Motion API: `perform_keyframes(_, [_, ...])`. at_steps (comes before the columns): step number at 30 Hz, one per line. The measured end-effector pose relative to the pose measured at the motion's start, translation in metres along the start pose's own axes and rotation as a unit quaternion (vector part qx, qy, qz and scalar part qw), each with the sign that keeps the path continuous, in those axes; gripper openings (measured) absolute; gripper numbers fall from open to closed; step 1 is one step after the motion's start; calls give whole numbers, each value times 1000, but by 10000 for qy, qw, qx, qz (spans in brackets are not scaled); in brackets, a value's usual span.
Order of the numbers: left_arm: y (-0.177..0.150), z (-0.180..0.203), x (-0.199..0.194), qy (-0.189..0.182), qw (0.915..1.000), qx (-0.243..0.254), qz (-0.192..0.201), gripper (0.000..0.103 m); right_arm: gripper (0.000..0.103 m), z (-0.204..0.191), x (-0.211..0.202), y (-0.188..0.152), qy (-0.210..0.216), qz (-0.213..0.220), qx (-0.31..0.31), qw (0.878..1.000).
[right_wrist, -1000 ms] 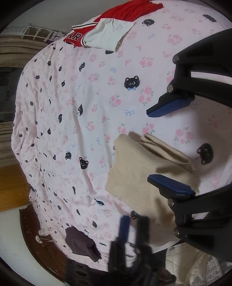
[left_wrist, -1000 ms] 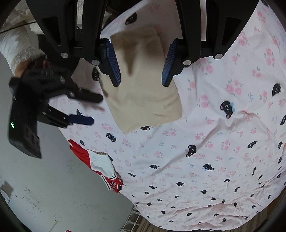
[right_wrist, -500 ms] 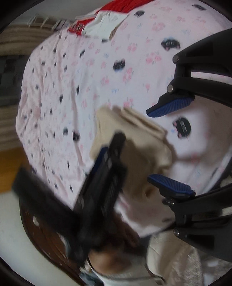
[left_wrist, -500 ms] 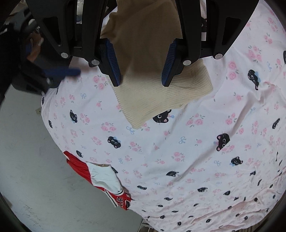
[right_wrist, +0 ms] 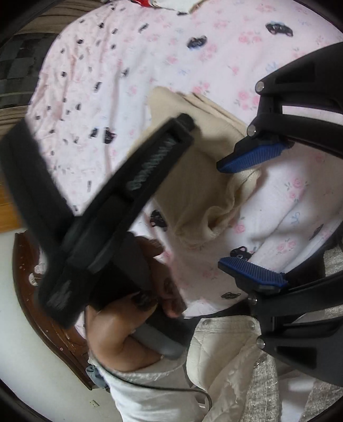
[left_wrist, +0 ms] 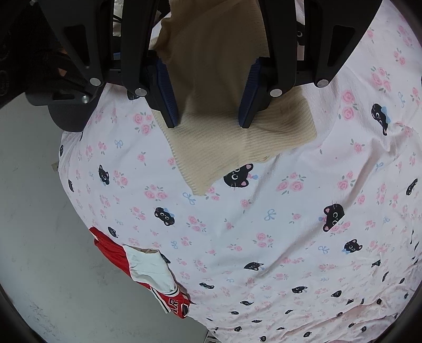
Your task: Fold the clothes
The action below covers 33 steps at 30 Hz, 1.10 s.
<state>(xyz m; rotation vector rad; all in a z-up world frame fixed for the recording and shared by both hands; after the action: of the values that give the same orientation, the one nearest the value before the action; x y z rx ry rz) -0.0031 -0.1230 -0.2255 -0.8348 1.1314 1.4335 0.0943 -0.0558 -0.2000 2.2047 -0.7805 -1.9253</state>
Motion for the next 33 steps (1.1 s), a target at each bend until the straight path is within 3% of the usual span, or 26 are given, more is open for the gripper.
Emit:
perform_keyframes(7, [2, -1, 3, -26, 10000, -38, -27, 43, 68, -11, 19, -30, 345, -554, -83, 9978])
perform_keyframes(11, [2, -1, 2, -43, 10000, -47, -21, 43, 68, -9, 8, -30, 488, -332, 79, 9982])
perform_keyframes(19, [2, 1, -9, -113, 9999, -35, 87, 43, 68, -15, -17, 9, 807, 386, 133, 9959])
perform_keyframes(24, [1, -3, -14, -78, 9998, -62, 151, 43, 68, -25, 7, 18, 945, 256, 110, 9951])
perform_keyframes(29, [3, -13, -8, -55, 9996, -225, 169, 43, 68, -38, 32, 6, 1026, -247, -21, 9944])
perform_keyframes(33, [5, -16, -5, -137, 9991, -329, 221, 43, 68, -30, 21, 0, 965, -148, 124, 9951])
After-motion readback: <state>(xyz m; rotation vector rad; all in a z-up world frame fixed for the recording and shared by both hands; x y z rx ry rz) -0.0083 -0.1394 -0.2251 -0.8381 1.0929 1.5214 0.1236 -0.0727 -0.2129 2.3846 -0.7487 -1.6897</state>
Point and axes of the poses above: each gripper's, at about its wrist camera, not at the fingertips, and x roughly the way its jaws point, z to its right, y to its top, the point moved 7 cm from there along x, roughly the way its jaws point, and after that the axes turned 11 degrees about -z, right-handed, at the moved point
